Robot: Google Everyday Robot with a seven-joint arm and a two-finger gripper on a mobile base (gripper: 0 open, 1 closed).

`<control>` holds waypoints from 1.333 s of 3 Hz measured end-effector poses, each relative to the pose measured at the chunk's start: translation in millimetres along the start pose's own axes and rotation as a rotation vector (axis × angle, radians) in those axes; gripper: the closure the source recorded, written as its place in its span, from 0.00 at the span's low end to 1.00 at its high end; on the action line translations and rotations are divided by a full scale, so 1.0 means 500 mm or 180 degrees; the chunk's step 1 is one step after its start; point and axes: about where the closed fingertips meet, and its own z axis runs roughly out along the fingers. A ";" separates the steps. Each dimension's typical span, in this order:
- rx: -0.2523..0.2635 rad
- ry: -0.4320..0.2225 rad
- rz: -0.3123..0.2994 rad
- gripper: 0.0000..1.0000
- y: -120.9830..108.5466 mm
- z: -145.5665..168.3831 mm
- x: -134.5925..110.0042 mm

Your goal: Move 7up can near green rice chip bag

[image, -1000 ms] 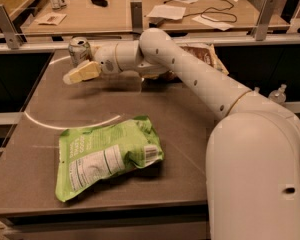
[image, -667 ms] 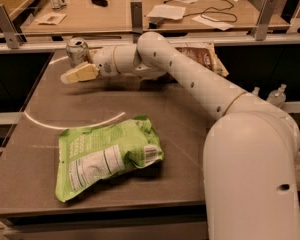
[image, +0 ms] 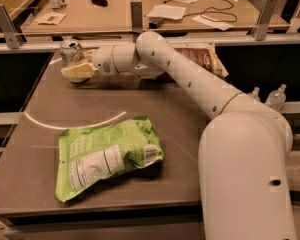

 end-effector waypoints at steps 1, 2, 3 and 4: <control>-0.0059 -0.0051 -0.0064 0.87 -0.003 -0.041 -0.034; -0.0160 -0.0051 -0.0094 1.00 0.012 -0.106 -0.074; -0.0161 0.0054 -0.0029 1.00 0.036 -0.179 -0.083; -0.0120 0.0264 0.0116 1.00 0.074 -0.258 -0.060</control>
Offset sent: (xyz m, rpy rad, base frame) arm -0.0240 -0.0842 0.0786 0.0108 -0.0271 0.0875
